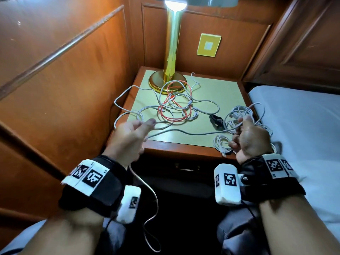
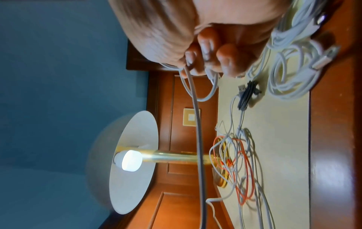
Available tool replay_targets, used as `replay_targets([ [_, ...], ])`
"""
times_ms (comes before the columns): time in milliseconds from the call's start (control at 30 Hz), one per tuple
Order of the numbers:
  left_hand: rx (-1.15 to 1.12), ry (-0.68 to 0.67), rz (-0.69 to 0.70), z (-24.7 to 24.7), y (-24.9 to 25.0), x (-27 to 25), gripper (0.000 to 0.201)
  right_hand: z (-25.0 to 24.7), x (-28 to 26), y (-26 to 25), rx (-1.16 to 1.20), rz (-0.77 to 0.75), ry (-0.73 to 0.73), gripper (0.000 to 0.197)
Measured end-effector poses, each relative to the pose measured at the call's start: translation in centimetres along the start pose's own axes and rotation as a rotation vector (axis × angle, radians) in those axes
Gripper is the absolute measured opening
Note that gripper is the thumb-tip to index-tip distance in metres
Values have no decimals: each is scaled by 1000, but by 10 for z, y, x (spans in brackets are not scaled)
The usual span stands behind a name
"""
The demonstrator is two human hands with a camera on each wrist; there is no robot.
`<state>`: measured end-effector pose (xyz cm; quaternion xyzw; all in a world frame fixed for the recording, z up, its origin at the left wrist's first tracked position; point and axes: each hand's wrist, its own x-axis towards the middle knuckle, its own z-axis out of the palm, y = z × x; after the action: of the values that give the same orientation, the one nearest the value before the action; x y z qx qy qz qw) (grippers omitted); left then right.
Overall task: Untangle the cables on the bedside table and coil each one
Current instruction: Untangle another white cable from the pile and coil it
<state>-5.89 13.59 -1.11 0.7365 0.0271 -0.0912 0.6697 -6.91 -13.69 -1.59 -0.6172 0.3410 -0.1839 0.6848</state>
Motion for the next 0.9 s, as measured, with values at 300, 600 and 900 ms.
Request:
replay_targets([
  [300,502,174,398,9,-13,-1,42,14,-29,14,-378,-56,-413,28],
  [600,284,-307,149,42,-13,-26,60,36,-57,11,-95,79,-660,25],
  [900,423,-375,182,32,-10,-18,32,31,-49,13,-186,-15,-640,22],
])
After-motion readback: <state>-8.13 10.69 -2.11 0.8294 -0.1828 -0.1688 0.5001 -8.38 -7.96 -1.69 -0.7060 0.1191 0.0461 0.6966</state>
